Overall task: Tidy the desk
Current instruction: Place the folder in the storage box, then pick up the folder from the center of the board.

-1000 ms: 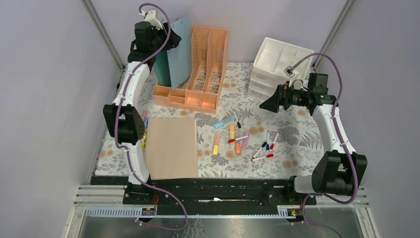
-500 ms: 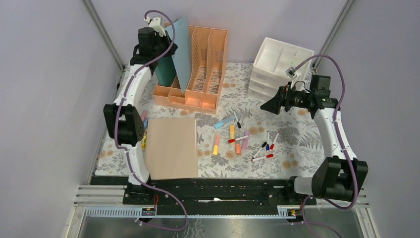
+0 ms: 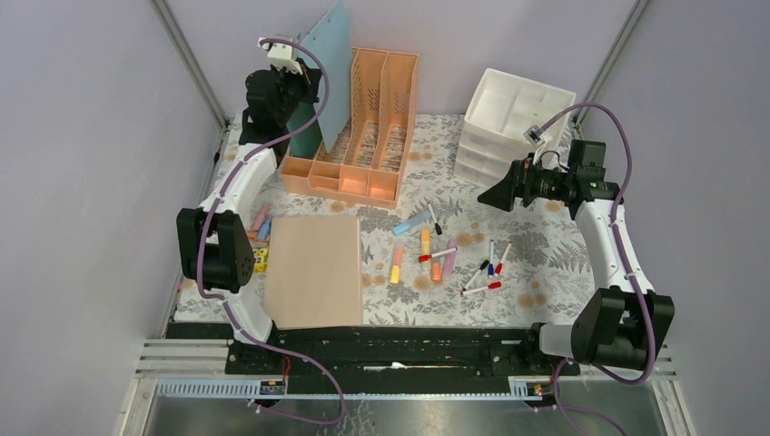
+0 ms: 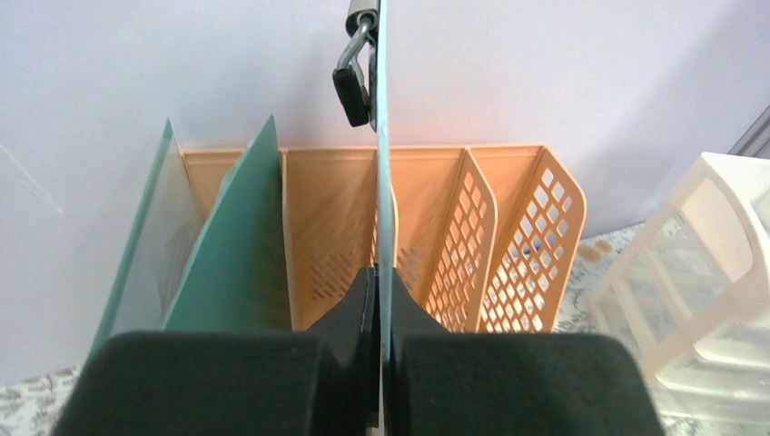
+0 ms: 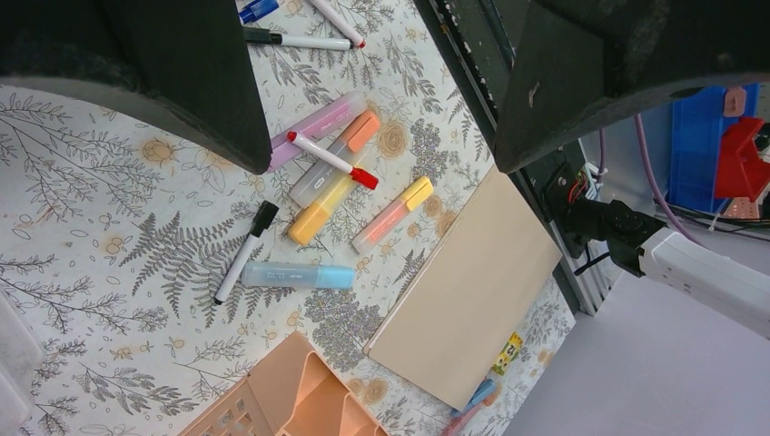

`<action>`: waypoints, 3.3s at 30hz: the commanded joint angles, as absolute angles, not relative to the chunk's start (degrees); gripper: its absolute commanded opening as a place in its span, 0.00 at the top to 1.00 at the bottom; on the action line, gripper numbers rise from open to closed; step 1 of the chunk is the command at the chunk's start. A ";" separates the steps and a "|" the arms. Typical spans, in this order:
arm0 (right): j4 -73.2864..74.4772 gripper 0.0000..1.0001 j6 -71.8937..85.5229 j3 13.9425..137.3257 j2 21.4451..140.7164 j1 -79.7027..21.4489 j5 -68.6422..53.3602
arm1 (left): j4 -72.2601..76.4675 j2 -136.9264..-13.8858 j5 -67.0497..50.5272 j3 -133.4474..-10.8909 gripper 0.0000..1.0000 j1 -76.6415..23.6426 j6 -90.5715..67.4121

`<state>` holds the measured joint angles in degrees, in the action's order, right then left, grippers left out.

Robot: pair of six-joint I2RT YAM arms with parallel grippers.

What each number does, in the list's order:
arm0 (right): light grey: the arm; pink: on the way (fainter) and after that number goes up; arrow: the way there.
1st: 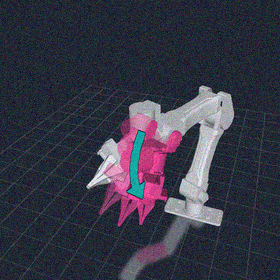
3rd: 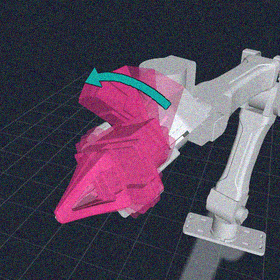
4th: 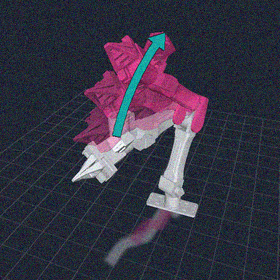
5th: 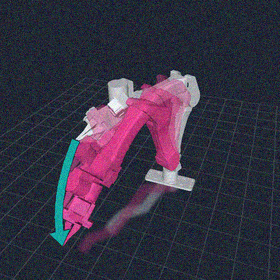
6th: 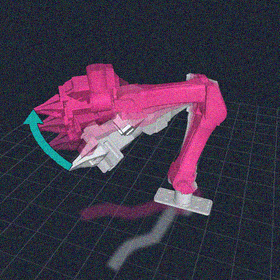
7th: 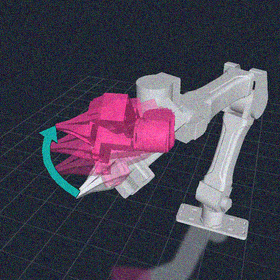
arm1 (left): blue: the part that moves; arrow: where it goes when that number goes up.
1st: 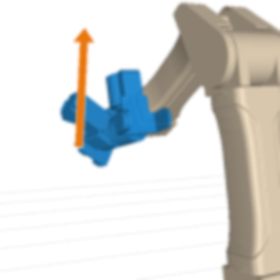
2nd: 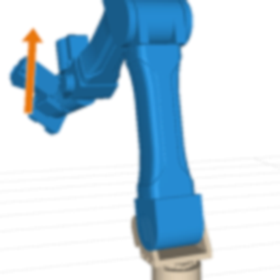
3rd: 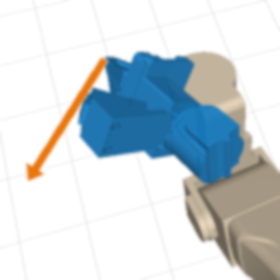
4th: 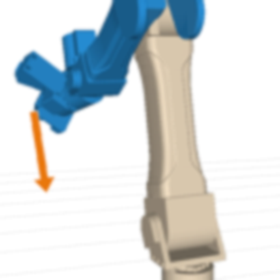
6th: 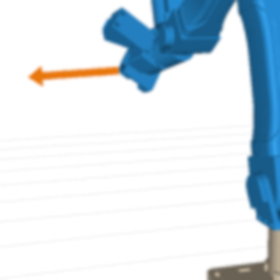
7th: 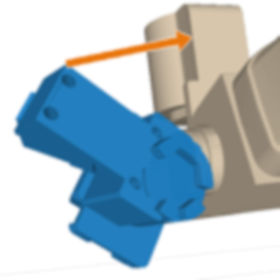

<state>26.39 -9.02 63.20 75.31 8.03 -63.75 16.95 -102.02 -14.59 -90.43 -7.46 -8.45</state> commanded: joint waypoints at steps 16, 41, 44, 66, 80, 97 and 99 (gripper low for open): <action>25.55 0.00 -8.90 62.23 72.99 9.14 -65.20 | 42.48 -104.52 -12.46 -76.72 1.00 -9.22 -2.90; 25.55 0.00 -8.90 59.95 72.44 9.23 -65.20 | -4.54 -71.38 -5.16 -61.03 0.01 -0.73 -21.57; 25.55 0.00 -8.90 59.62 72.75 9.23 -65.20 | -11.39 -65.72 -3.84 -55.45 0.01 2.53 -23.89; 11.81 0.00 -0.39 55.63 72.80 9.23 -74.02 | -35.18 -56.27 -2.10 -37.54 0.01 8.76 -39.98; 9.46 0.00 2.15 54.65 72.50 9.23 -74.79 | -26.31 -54.94 7.74 -30.01 0.01 8.81 -38.61; 7.39 0.00 4.07 54.07 72.85 9.23 -75.35 | -15.85 -54.92 -8.42 -21.51 0.13 8.83 -41.68; 5.93 0.00 5.43 53.57 72.86 9.15 -75.69 | -14.90 -54.72 -11.68 -21.11 0.15 8.84 -42.44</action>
<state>9.82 3.16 54.33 73.87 8.95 -73.25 -19.53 -55.13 -3.92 -22.39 8.64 -40.36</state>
